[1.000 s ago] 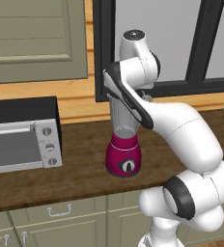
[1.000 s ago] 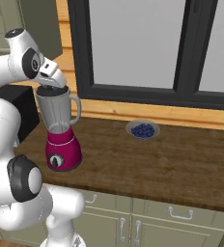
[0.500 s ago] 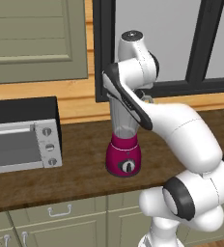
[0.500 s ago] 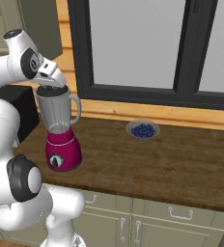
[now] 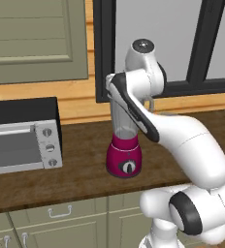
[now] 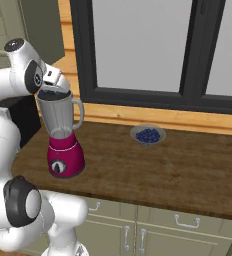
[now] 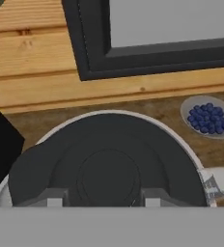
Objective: Close the lid blender by securely placing the lid on top.
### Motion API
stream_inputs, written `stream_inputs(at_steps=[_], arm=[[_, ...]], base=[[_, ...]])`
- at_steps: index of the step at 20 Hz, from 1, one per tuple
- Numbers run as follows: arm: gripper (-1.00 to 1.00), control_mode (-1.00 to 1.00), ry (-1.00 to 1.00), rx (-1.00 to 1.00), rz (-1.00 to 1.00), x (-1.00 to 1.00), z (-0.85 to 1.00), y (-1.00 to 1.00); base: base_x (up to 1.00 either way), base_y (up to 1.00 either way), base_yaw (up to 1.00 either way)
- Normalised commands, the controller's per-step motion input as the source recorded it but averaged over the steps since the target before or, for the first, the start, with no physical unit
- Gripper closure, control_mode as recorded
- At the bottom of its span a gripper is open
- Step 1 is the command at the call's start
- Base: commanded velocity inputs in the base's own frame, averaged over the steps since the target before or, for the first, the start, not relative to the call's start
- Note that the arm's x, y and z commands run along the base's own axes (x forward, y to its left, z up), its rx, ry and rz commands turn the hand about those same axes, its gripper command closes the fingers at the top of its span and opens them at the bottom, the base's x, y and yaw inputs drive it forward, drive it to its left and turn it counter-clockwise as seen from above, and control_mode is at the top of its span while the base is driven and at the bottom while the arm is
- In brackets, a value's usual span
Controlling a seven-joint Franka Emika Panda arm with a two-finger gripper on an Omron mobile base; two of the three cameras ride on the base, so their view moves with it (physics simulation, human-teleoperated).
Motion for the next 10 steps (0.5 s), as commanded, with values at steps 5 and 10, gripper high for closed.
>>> stream_inputs(at_steps=[5,10], arm=[[-1.0,-1.0,0.13,0.0,0.09,-0.47,-0.32,0.0],[-1.0,-1.0,0.2,0.0,0.07,-0.38,0.01,0.0]], base=[[0.0,0.0,0.0],[0.0,0.0,0.0]])
